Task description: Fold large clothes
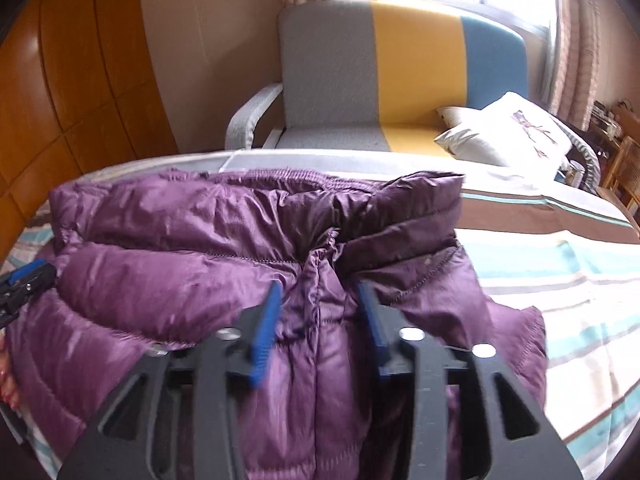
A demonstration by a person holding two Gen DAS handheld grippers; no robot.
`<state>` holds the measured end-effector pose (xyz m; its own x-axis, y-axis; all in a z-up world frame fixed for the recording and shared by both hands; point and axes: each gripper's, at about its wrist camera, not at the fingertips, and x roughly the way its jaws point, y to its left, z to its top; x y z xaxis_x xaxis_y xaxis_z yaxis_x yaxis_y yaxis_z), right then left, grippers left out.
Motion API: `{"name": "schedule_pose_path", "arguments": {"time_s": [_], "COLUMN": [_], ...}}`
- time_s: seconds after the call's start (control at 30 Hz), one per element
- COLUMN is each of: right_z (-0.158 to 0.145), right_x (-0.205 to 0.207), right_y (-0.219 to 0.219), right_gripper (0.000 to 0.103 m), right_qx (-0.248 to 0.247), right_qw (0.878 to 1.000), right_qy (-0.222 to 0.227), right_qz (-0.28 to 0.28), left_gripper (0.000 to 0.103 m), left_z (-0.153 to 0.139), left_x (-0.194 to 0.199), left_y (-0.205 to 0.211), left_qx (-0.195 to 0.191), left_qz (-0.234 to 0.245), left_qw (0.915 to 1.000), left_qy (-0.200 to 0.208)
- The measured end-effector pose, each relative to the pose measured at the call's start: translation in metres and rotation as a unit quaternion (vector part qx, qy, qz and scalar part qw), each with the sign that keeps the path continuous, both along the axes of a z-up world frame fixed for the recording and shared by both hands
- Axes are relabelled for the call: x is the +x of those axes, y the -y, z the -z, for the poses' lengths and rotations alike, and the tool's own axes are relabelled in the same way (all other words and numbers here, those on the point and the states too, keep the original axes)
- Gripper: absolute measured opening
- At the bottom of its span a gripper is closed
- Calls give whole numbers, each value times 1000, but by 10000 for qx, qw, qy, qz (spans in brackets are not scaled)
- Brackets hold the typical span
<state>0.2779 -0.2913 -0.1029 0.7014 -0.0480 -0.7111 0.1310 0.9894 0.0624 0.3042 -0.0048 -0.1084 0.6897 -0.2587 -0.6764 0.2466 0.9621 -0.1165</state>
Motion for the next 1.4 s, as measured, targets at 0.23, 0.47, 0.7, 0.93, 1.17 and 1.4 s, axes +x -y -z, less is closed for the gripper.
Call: {"name": "schedule_pose_path", "arguments": {"time_s": [0.23, 0.47, 0.7, 0.93, 1.17, 1.4], "right_z": [3, 28, 22, 9, -6, -15], "right_x": [-15, -12, -11, -29, -56, -79], "right_y": [14, 27, 25, 16, -3, -31], "right_gripper": [46, 46, 48, 48, 48, 17], "right_qx": [-275, -125, -235, -207, -97, 225], "right_qw": [9992, 9995, 9992, 9992, 9993, 9997], "right_qy": [-17, -95, -193, -144, -45, 87], "right_qz": [275, 273, 276, 308, 361, 54], "left_gripper": [56, 56, 66, 86, 79, 72], "left_z": [15, 33, 28, 15, 18, 26], "left_x": [-5, 5, -9, -46, -62, -66], "left_y": [-9, -12, -17, -27, -64, -76], "left_qx": [402, 131, 30, 10, -526, -741], "left_qz": [-199, -151, -191, -260, -936, -1019], "left_qw": [9990, 9995, 9997, 9995, 9942, 9914], "left_qy": [-23, -247, -130, 153, -106, -344]}}
